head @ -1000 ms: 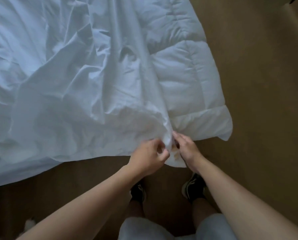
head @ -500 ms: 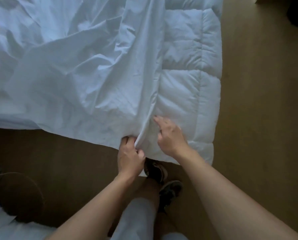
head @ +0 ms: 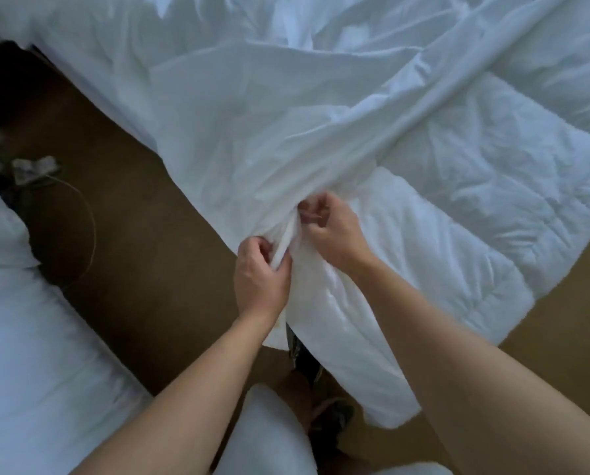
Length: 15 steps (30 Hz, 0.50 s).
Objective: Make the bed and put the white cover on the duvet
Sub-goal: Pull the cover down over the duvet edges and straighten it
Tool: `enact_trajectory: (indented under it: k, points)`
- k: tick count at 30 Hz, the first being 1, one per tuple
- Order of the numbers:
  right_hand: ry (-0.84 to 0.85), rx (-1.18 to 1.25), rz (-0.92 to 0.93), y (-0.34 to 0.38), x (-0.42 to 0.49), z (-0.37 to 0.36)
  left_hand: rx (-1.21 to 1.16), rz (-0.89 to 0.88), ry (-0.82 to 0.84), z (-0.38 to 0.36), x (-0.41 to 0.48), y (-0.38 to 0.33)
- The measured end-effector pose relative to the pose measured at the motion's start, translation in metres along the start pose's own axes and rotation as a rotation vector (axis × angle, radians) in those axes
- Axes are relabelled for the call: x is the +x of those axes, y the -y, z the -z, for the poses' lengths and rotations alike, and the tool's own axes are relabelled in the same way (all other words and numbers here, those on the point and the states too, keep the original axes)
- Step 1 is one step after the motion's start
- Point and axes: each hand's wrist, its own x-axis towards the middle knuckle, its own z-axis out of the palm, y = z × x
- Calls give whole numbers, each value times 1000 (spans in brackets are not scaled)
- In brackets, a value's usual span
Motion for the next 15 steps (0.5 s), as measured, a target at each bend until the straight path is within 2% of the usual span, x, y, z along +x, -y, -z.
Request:
enact_trajectory:
  k: [2,4,5,7,9,15]
  points:
    - [-15,-318,249,-19,-6,11,30,-12,-65,0,-6,0]
    - [66,-649,607,-36,-13,12,11,1,-149,1,-16,2]
    - [122,-780,726,-40,-16,10,-17,18,-197,2,-20,1]
    - [188,-953,831,-31,-12,7,-77,43,-304,4,-20,-6]
    - [293,-1088,772,-14,4,3,-99,44,-395,8,-12,-11]
    - [598,-1548,362,24,38,4,-114,-78,-514,29,-3,-27]
